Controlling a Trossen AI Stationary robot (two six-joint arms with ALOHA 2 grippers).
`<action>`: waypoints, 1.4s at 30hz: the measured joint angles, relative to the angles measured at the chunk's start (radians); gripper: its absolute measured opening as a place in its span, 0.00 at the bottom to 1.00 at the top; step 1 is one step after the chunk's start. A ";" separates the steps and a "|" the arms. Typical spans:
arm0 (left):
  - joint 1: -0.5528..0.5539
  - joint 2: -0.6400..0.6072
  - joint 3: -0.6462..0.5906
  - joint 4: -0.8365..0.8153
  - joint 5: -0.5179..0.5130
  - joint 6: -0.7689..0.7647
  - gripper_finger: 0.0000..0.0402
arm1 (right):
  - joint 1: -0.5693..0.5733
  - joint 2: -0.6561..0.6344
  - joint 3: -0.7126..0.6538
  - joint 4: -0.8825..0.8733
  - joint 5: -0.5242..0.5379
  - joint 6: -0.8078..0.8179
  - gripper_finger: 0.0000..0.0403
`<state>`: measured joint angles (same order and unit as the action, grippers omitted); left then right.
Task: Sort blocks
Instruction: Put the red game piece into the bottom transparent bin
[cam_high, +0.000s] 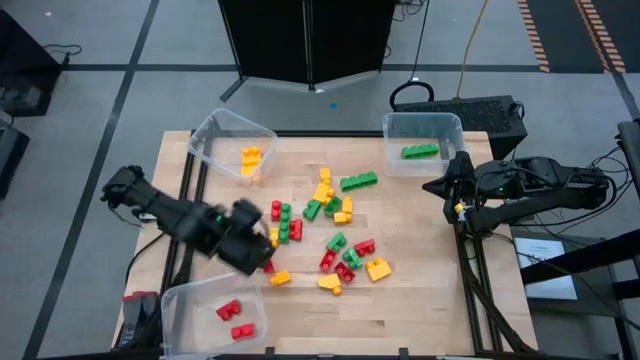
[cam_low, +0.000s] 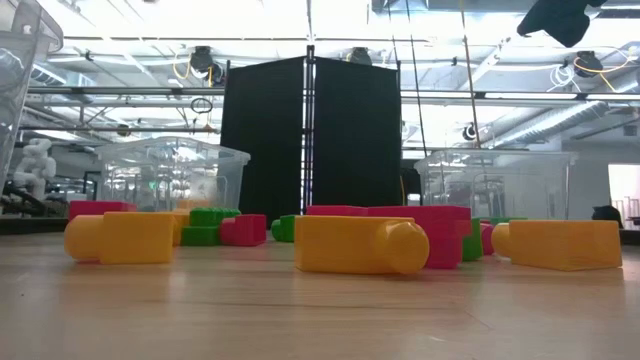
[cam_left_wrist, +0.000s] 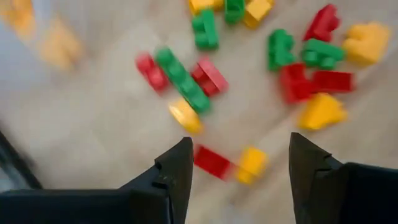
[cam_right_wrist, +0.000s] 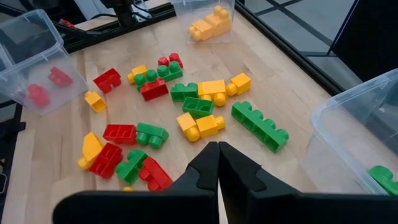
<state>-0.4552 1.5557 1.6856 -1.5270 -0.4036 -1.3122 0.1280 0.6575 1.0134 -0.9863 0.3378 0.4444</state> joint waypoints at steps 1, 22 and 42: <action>0.037 0.008 -0.001 0.008 -0.004 0.103 0.39 | 0.000 0.000 0.000 0.000 0.000 -0.001 0.02; 0.269 0.415 -0.005 -0.004 0.361 -0.040 0.39 | 0.000 0.000 0.000 -0.054 -0.004 0.041 0.02; 0.139 0.421 -0.077 -0.032 0.530 -0.458 0.39 | 0.000 0.000 0.000 -0.108 -0.004 0.024 0.02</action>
<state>-0.3160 1.9770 1.6088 -1.5594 0.1267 -1.7700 0.1280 0.6575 1.0134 -1.0946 0.3340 0.4683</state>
